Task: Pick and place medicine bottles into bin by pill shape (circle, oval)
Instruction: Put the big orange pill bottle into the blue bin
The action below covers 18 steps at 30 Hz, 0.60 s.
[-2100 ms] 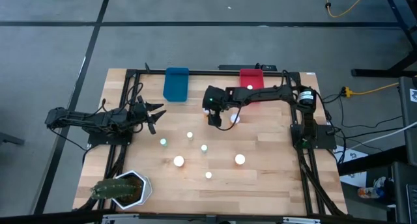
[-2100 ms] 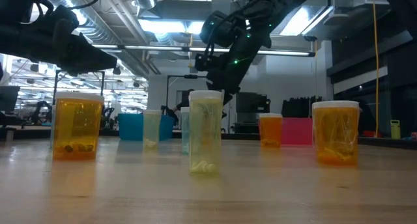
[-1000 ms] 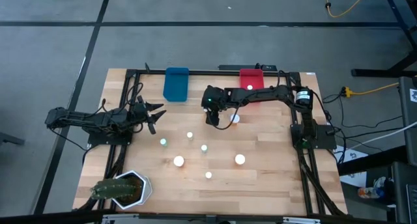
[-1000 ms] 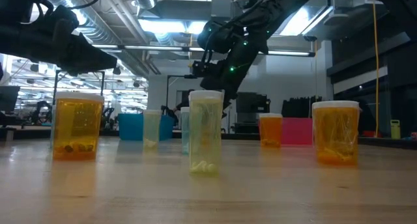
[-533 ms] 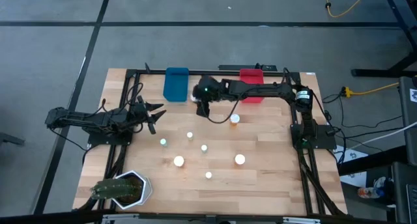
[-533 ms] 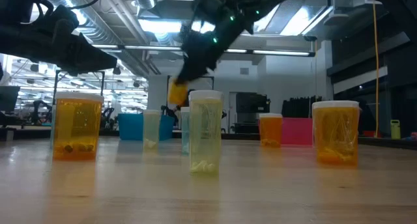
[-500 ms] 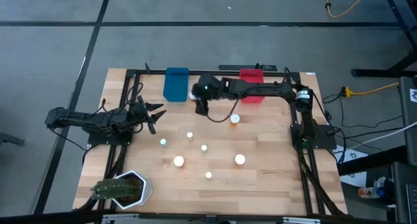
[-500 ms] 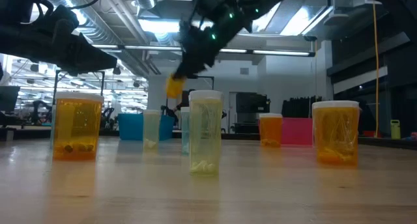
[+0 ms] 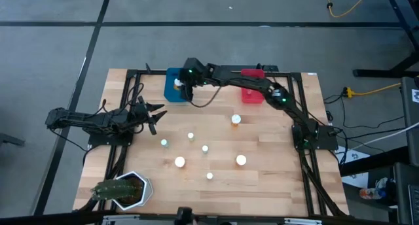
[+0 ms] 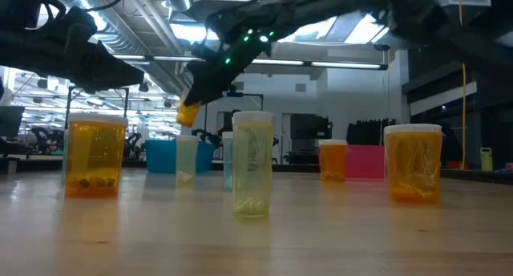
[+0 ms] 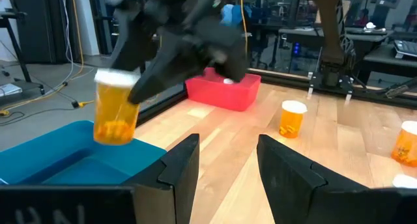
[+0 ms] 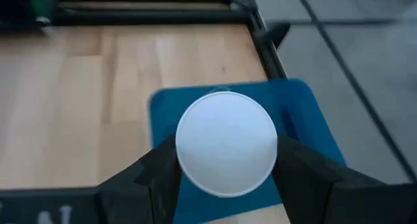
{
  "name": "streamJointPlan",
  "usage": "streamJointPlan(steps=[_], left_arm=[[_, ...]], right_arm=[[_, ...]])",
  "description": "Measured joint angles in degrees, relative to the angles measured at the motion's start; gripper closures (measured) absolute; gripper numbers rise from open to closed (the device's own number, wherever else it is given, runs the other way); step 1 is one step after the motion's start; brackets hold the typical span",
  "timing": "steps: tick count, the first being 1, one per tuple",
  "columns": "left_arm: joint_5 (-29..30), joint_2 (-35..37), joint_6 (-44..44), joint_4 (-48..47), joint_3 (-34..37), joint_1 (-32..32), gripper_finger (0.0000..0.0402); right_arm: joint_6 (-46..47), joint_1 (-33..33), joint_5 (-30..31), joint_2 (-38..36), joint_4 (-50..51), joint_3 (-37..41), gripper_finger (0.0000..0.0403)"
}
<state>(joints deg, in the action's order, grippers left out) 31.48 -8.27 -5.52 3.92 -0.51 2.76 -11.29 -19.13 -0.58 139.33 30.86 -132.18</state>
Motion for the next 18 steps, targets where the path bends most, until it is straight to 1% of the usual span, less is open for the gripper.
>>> streamJointPlan(steps=[1, 2, 3, 6, 9, 18], left_arm=[[-0.04, -0.02, 0.01, 0.0, 0.0, 0.0, 0.0255], [0.0, -0.01, 0.0, 0.01, 0.0, 0.0, 0.0255], [0.02, 0.0, 0.01, 0.0, 0.0, -0.02, 0.0255], [0.0, 0.04, 0.0, 0.0, 0.0, 0.0, 0.0255], [-0.01, 0.03, 0.0, 0.01, 0.0, -0.02, 0.0255], [-0.01, 0.02, 0.0, 0.0, 0.0, -0.02, 0.0255]], right_arm=[[0.81, -0.4, -0.19, 1.8, 1.27, -2.63, 0.0197], [1.8, -0.65, -0.63, 2.62, 1.48, -2.83, 0.0197], [2.29, -0.94, -1.41, 2.7, -0.27, -1.43, 0.0197], [6.04, -1.91, -4.67, 3.5, 0.42, -0.46, 0.0197], [8.67, -2.37, -5.07, 3.69, 1.45, -0.44, 0.0194], [9.27, -2.35, -5.11, 3.63, 2.5, -1.0, 0.0148]])
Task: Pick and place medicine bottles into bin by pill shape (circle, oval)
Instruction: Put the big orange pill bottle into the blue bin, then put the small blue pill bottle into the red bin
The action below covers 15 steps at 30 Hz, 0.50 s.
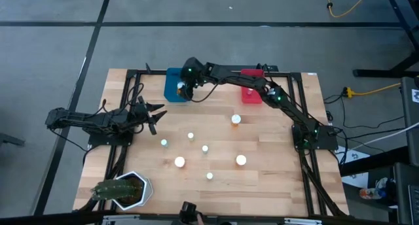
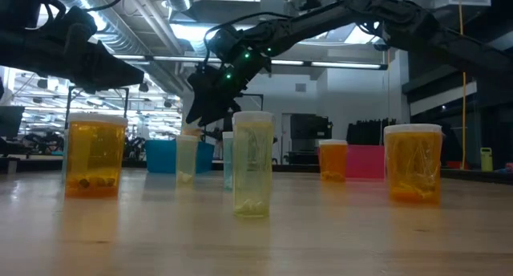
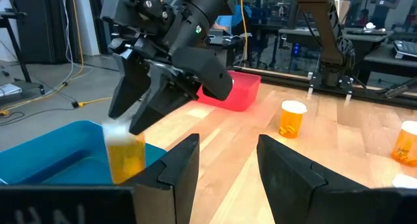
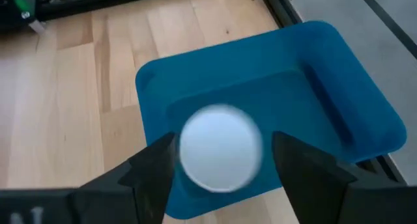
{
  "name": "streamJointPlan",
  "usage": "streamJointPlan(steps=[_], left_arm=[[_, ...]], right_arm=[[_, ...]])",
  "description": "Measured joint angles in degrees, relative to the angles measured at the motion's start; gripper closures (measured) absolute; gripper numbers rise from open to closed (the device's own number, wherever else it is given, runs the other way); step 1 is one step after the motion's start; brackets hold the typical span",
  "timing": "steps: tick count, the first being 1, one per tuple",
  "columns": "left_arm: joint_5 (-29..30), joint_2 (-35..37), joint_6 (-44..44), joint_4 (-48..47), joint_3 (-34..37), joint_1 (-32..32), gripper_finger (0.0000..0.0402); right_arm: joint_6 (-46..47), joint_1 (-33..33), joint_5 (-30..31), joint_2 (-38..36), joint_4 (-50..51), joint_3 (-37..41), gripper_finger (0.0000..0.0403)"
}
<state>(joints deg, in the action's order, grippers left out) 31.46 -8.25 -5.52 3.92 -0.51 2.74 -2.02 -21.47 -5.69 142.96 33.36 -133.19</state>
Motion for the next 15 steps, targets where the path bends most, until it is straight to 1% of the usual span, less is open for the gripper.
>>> streamJointPlan(steps=[4, 9, 12, 15], left_arm=[[0.0, 0.0, -0.02, 0.0, 0.0, 0.02, 0.0255], [0.0, 0.0, -0.02, 0.0, 0.0, 0.0, 0.0255], [0.0, 0.0, -0.04, 0.0, 0.0, 0.02, 0.0255], [-0.02, 0.0, -0.28, 0.0, 0.0, 0.0, 0.0255]], right_arm=[[0.03, 0.0, 0.02, 0.0, -0.05, 0.0, 0.0136], [0.15, 0.0, 0.02, -0.13, 0.65, -0.14, 0.0131], [0.22, 0.07, 0.02, -0.71, 5.49, -1.79, 0.0131], [0.24, 0.31, 0.04, -4.02, 11.74, -1.03, 0.0131]])
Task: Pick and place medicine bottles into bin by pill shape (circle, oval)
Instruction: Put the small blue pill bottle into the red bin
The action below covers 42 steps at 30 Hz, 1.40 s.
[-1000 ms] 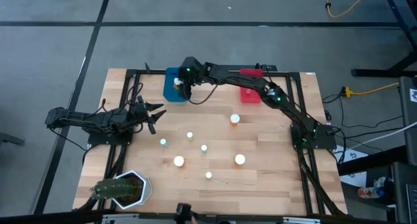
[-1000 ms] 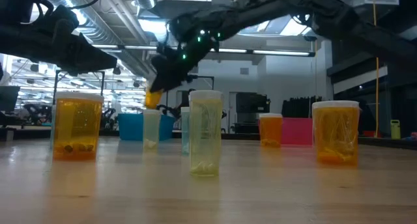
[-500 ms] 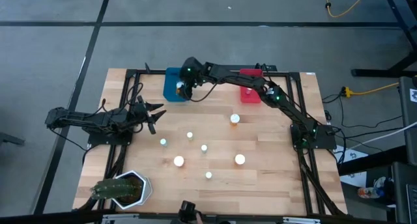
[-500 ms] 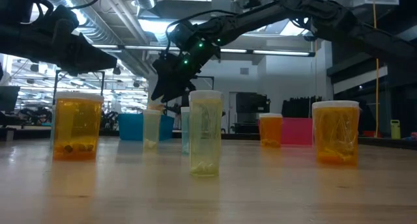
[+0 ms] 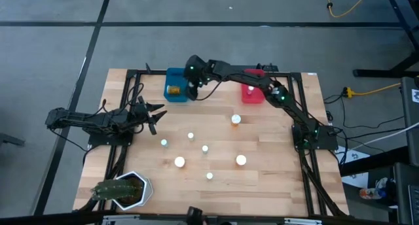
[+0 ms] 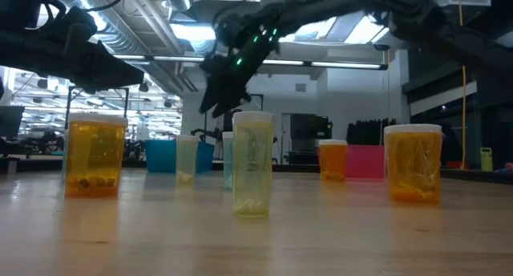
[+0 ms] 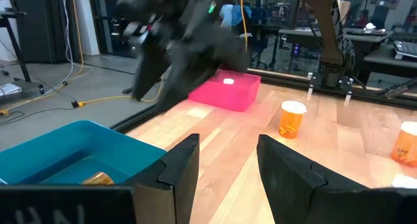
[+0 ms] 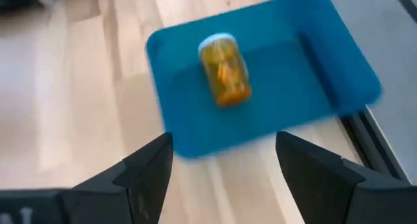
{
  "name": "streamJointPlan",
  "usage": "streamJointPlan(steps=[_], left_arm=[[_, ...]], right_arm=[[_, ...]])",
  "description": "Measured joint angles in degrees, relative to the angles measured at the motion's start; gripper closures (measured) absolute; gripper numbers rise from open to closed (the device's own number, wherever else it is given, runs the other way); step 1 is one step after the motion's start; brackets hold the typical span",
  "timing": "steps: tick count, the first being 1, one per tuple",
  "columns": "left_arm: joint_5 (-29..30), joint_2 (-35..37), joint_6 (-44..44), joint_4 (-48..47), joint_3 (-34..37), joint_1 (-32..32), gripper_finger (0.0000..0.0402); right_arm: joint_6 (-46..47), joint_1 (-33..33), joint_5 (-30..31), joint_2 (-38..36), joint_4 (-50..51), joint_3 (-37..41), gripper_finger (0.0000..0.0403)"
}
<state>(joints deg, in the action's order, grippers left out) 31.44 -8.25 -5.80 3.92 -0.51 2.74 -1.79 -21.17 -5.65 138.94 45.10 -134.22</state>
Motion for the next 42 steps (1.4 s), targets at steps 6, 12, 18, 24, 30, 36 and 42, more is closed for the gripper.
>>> streamJointPlan(steps=[6, 12, 18, 24, 30, 36, 42], left_arm=[[0.0, 0.0, -0.15, 0.0, 0.0, 0.02, 0.0255], [0.02, 0.01, -0.25, 0.0, 0.0, 0.01, 0.0255], [0.0, 0.0, -0.3, 0.0, 0.0, 0.0, 0.0255], [0.02, 0.0, -1.58, 0.0, 0.0, 0.02, 0.0255], [0.02, 0.0, -1.58, 0.0, 0.0, 0.0, 0.0255], [0.02, 0.01, -1.5, 0.0, 0.0, 0.01, 0.0255], [0.02, 0.01, -1.12, 0.0, 0.0, 0.02, 0.0255]], right_arm=[[-0.2, 0.72, 0.76, -6.71, 20.02, -0.06, 0.013], [3.28, 3.64, 8.64, -11.92, 41.74, 0.66, 0.013], [4.35, 9.1, 10.83, -22.43, 42.48, 14.92, 0.013], [8.74, 13.18, 10.87, -41.99, 26.42, 46.4, 0.013], [18.97, 15.21, 10.59, -62.06, 4.85, 78.28, 0.013], [26.3, 15.41, 10.74, -72.3, -16.39, 98.47, 0.013], [25.49, 15.41, 10.73, -72.55, -29.64, 107.56, 0.013]])
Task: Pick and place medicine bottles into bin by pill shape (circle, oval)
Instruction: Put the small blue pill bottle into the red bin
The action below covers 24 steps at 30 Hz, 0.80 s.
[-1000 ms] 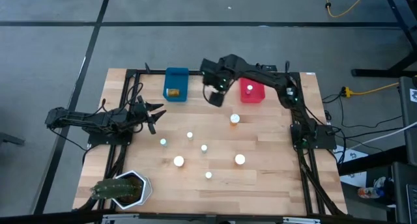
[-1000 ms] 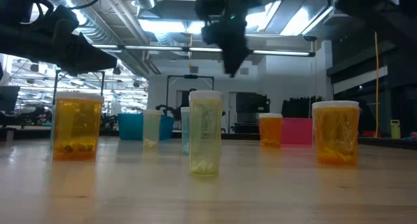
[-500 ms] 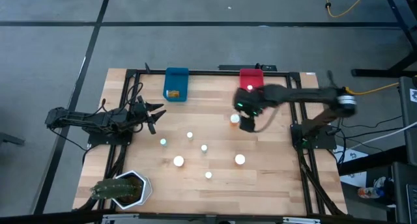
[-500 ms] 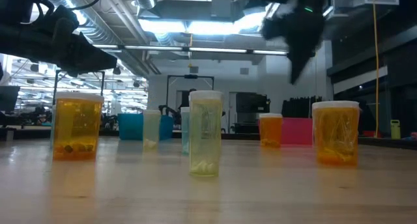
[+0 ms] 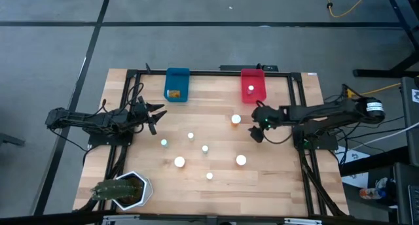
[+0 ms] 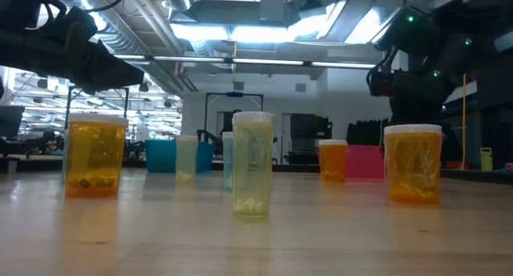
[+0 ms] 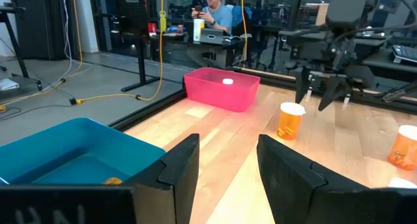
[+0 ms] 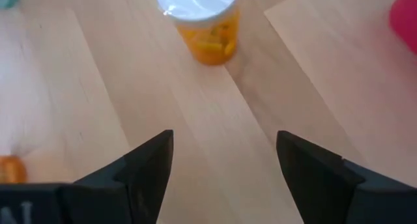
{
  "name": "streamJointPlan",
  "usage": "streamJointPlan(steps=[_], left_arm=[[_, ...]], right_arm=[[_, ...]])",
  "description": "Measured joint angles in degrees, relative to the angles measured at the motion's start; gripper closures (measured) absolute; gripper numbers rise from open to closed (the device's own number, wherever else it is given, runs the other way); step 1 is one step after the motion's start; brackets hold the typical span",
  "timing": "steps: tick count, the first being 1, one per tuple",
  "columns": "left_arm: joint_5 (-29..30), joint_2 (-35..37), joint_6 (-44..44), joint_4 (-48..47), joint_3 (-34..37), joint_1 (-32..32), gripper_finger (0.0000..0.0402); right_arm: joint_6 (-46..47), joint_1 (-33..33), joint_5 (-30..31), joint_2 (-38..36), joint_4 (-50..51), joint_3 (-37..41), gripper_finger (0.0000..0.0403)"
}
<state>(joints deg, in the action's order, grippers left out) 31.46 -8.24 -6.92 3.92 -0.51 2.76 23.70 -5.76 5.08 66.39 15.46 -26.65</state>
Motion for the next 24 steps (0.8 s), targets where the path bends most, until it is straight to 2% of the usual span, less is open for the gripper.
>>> streamJointPlan(steps=[4, 15, 20, 24], left_arm=[[0.02, -0.01, 0.36, 0.05, 0.0, 0.0, 0.0255], [0.0, 0.0, -0.51, 1.73, 0.04, 0.0, 0.0255], [-0.36, -0.01, -7.1, 1.68, 0.04, -0.02, 0.0255], [-0.6, -0.01, -7.57, 1.7, 0.04, 0.0, 0.0255]], right_arm=[[-0.04, 0.02, 1.26, -0.02, -1.58, 0.9, 0.013], [1.31, 0.02, -0.61, -0.02, -1.38, 0.9, 0.013], [-0.05, 0.02, -0.59, -0.02, -1.37, 0.9, 0.013], [-0.33, 0.02, -0.2, 0.0, -3.67, 0.9, 0.013]])
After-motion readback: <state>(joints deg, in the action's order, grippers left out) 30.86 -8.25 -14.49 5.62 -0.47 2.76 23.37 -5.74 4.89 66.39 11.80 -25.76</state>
